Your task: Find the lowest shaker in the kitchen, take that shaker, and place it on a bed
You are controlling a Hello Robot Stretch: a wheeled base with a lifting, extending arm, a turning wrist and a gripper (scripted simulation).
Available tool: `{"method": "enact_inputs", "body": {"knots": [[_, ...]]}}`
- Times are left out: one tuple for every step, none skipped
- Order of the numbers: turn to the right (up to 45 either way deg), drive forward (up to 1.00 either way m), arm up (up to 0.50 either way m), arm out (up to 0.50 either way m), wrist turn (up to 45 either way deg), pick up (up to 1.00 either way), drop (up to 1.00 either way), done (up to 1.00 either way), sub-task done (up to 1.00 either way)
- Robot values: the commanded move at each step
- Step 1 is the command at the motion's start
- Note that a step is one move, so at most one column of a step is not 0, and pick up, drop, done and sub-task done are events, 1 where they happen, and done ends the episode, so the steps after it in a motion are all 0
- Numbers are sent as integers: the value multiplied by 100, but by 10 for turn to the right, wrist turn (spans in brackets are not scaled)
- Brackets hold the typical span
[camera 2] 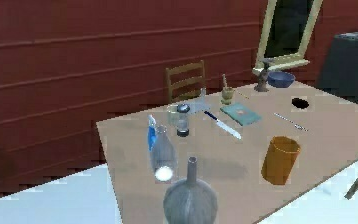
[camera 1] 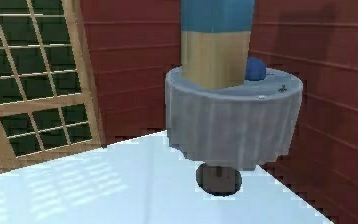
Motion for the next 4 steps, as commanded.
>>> {"method": "enact_inputs", "body": {"knots": [[300,0,0,0,0,0,0,0,0],[0,45,0,0,0,0,0,0,0],[0,0,50,0,0,0,0,0,0],[0,0,32,0,0,0,0,0,0]]}}
